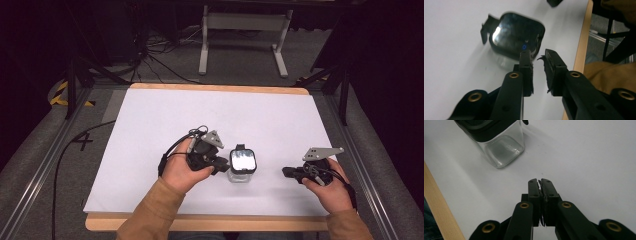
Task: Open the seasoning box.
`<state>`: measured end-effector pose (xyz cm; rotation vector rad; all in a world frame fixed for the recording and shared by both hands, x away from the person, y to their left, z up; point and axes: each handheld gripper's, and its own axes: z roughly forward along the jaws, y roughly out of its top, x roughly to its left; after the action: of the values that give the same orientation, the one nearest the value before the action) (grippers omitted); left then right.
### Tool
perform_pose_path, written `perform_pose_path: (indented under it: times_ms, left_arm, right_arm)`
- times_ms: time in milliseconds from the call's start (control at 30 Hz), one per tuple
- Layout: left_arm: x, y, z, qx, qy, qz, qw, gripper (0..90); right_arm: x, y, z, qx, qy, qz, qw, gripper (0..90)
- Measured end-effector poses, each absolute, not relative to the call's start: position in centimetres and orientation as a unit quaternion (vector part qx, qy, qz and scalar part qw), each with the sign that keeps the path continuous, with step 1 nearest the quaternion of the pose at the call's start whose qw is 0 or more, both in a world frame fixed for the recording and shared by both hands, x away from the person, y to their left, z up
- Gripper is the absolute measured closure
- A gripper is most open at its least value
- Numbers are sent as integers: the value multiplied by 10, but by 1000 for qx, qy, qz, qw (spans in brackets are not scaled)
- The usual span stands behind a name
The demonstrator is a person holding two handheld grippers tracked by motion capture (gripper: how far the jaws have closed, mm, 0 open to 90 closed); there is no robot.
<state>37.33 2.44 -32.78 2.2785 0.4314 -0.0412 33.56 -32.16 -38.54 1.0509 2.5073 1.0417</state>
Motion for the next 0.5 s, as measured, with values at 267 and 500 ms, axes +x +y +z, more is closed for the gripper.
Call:
perform_pose_path:
  times_ms: [267,500]
  left_arm:
    - [407,-5,-322,900,174,-4,400,831]
    - [430,-16,-333,894,199,-5,402,857]
  right_arm:
    - [334,-324,-384,359,852,364,111,871]
    - [333,-327,-381,356,851,370,112,871]
